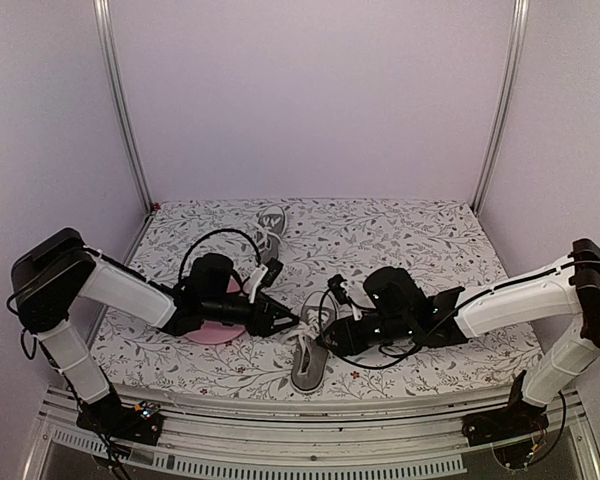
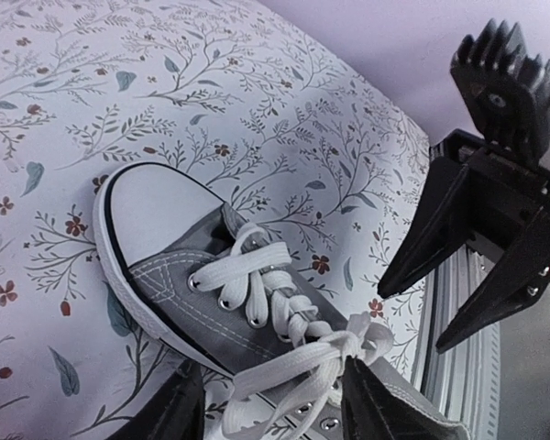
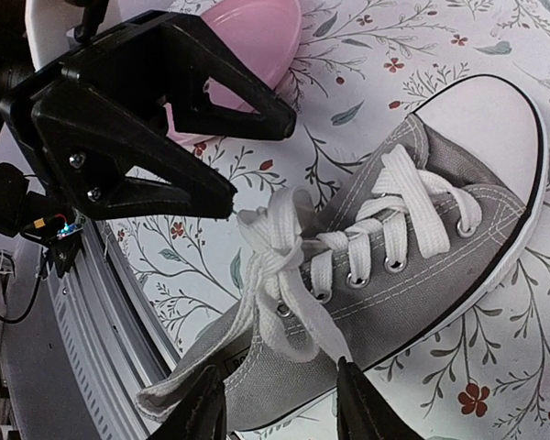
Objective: Tie the shoes
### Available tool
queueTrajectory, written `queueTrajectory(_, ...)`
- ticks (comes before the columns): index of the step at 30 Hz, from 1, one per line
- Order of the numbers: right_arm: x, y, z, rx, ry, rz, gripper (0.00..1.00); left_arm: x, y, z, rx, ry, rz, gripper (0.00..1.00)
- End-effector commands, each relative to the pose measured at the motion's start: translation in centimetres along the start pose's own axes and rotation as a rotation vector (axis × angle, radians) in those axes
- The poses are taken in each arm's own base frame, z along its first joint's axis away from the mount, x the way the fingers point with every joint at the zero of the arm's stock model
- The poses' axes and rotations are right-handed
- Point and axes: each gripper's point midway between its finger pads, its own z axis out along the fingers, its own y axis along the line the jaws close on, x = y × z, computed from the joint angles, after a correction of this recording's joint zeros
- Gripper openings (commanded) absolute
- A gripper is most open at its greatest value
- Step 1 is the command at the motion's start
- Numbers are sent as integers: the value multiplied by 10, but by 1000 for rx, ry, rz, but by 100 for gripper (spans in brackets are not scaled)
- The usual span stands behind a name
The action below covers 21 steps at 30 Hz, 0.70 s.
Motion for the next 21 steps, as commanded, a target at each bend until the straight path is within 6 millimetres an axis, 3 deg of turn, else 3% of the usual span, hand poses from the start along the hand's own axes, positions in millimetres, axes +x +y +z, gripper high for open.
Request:
queueTrajectory(1, -2, 5, 9, -26, -3, 20, 40, 1, -4, 11, 47, 27, 47, 45)
queueTrajectory(10, -7, 5, 21, -27, 1, 12, 36, 8, -5, 17, 78, 55, 44, 34)
queueTrajectory(16, -10, 4, 24, -18, -5, 12, 34, 7, -6, 20, 95, 57, 46, 34)
queueTrajectory(21, -13, 1, 24, 2, -19, 10, 27, 9, -10, 24, 122, 65, 46, 23)
